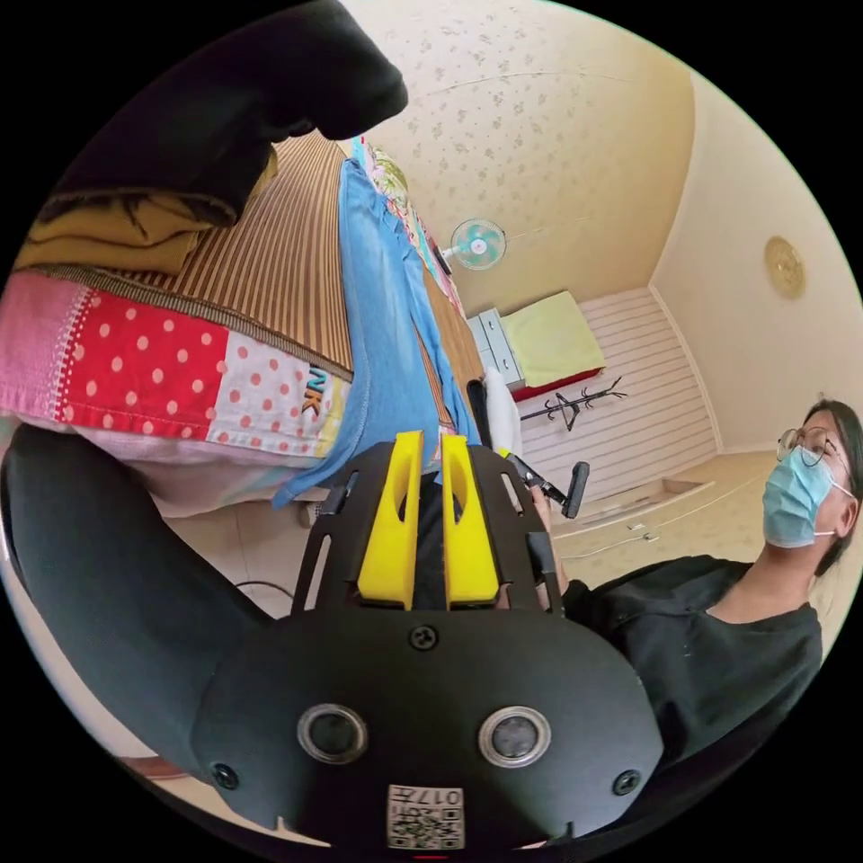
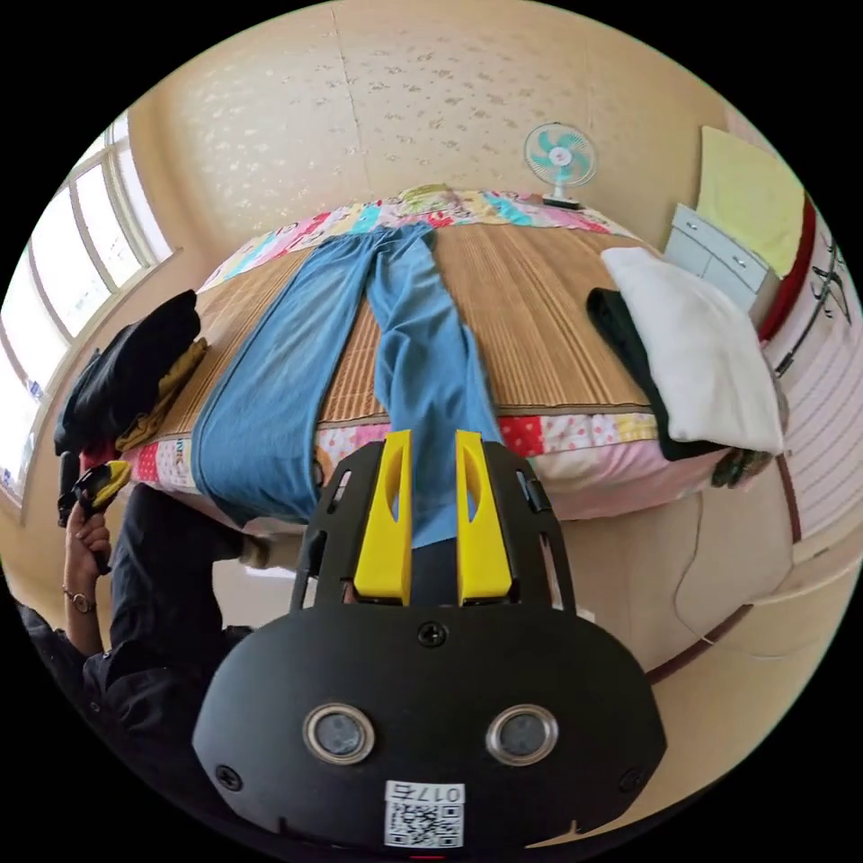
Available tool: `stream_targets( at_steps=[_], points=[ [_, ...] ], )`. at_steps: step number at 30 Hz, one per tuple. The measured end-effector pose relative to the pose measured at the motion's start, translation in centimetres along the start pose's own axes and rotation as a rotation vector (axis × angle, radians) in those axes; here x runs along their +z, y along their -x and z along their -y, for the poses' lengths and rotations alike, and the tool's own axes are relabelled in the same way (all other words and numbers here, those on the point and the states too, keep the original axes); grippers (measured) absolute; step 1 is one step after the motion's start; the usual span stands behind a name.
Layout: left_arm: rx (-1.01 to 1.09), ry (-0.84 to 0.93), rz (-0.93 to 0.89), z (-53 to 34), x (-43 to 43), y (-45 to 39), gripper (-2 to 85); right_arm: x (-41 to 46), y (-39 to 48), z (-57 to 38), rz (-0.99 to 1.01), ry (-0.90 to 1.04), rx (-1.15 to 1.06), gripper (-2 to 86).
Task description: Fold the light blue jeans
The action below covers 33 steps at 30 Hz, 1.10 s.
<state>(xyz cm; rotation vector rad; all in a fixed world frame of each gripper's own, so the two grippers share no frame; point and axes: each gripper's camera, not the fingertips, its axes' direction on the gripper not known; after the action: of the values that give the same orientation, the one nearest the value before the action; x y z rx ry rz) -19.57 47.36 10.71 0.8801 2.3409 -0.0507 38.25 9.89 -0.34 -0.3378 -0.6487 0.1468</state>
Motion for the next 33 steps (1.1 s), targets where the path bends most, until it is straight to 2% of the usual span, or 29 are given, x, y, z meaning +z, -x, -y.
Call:
stream_targets(
  at_steps=[2,5,8,10,13,15,18,20,22,24,27,31,33],
  points=[
    [0.036,-0.011,-0.026,-0.3,0.3,-0.4,4.6,0.5,-2.3,0.0,-0.034,0.022,0.014,10.2],
    [0.096,-0.096,-0.1,-1.5,0.3,-1.1,4.6,3.9,-4.5,0.0,0.116,0.185,-0.066,11.9],
    [0.106,-0.151,-0.176,-2.1,0.2,-0.9,4.3,6.7,-5.2,-0.3,0.094,0.287,-0.103,8.1],
    [0.099,-0.148,-0.196,-2.1,0.2,-0.6,4.1,6.4,-5.6,0.3,0.193,0.289,-0.107,5.5],
    [0.089,-0.125,-0.185,-2.1,0.5,-0.3,4.0,2.1,-7.0,2.3,0.615,0.163,-0.097,3.9],
    [0.095,-0.123,-0.181,-2.3,0.7,-0.3,3.9,-2.3,-10.0,3.3,0.987,-0.038,-0.025,3.4],
    [0.096,-0.117,-0.189,-2.6,1.4,0.2,3.9,-4.4,-14.7,2.5,1.167,-0.196,0.08,3.1],
    [0.083,-0.107,-0.192,-2.7,2.0,0.9,4.0,-3.6,-17.5,1.2,1.093,-0.171,0.145,3.0],
    [0.068,-0.099,-0.201,-2.8,2.5,1.7,3.9,-1.3,-20.4,-0.5,0.883,-0.061,0.277,2.9],
    [0.046,-0.087,-0.211,-2.9,3.2,2.7,3.9,1.7,-22.7,-2.7,0.59,0.108,0.362,2.8],
    [0.028,-0.063,-0.181,-2.9,3.9,3.5,3.9,3.8,-23.8,-4.3,0.413,0.253,0.415,2.7],
    [0.006,-0.016,-0.081,-2.7,5.2,3.6,4.4,-0.1,-21.4,-3.7,0.4,0.083,0.326,2.7],
    [0.005,0.035,-0.003,-1.8,7.2,2.4,6.9,-4.0,-17.5,-2.8,0.425,-0.069,0.166,2.7]
  ],
)
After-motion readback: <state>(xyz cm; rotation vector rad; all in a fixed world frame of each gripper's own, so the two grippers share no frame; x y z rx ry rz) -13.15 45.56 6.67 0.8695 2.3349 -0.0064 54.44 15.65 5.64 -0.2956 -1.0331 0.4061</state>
